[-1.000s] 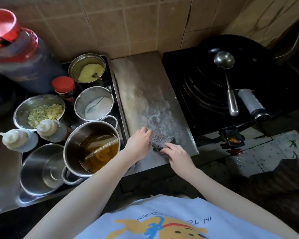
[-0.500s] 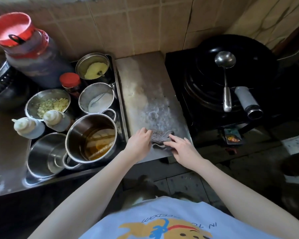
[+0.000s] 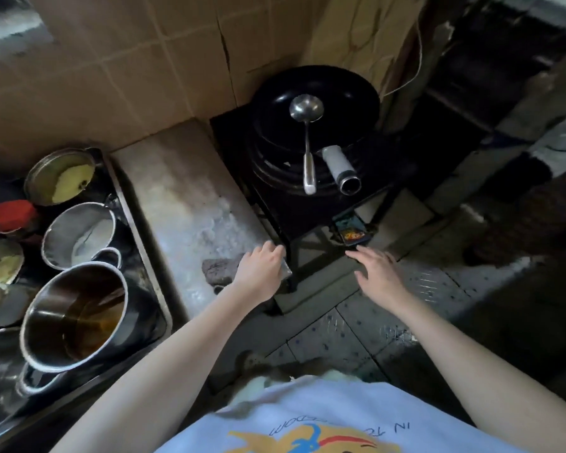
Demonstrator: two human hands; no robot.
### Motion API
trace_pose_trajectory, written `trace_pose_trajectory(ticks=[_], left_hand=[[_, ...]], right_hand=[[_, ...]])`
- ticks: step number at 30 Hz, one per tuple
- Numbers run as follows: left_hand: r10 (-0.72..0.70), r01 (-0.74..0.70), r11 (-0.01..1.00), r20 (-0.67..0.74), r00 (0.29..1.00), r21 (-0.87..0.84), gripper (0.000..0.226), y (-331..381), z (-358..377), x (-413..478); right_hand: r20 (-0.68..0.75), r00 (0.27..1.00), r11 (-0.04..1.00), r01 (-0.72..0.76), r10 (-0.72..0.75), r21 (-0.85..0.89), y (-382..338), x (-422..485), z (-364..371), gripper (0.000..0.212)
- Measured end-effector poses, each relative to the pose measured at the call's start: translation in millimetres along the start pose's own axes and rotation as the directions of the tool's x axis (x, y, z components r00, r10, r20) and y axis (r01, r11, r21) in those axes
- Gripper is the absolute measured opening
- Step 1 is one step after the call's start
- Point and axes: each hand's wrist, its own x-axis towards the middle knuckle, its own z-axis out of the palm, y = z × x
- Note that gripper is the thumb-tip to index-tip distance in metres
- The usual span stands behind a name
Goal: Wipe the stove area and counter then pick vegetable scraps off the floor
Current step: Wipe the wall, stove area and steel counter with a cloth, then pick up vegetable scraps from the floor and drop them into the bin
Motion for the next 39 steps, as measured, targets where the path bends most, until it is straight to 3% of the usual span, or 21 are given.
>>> trace_pose_trajectory(ticks=[5, 9, 14, 19, 29, 39], left_hand=[[0.155, -0.155, 0.986, 0.007, 0.988, 0.059, 0.036, 60.6, -1.6, 33.9], [0.246, -0.251, 0.959, 0.048, 0.968, 0.131, 0.041, 108.0, -0.5, 58.1], [0.349, -0.368, 0.903, 0.122, 0.929, 0.22, 0.048, 165.2, 0.6, 83.0], [0.435, -0.465, 0.848, 0.167, 0.885, 0.254, 0.035, 219.2, -2.0, 103.7], [0.562, -0.604, 0.745, 0.222, 0.797, 0.282, 0.036, 313.7, 4.1, 165.2], [0.639, -0.666, 0.707, 0.189, 0.746, 0.239, 0.041, 435.3, -8.1, 314.8]], right_hand=[[-0.105, 0.987, 0.989, -0.114, 0.124, 0.091, 54.0, -26.1, -20.1, 0.048], [-0.177, 0.961, 0.977, -0.208, 0.214, 0.056, 90.4, -48.4, -35.5, 0.049], [-0.305, 0.882, 0.903, -0.412, 0.36, -0.123, 133.8, -82.5, -59.0, 0.039], [-0.349, 0.793, 0.834, -0.549, 0.499, -0.055, 167.5, -105.6, -71.9, 0.041], [-0.346, 0.669, 0.731, -0.678, 0.658, 0.079, 233.9, -114.1, -105.2, 0.043], [-0.349, 0.59, 0.667, -0.727, 0.728, 0.162, 342.3, -62.4, -194.5, 0.048]])
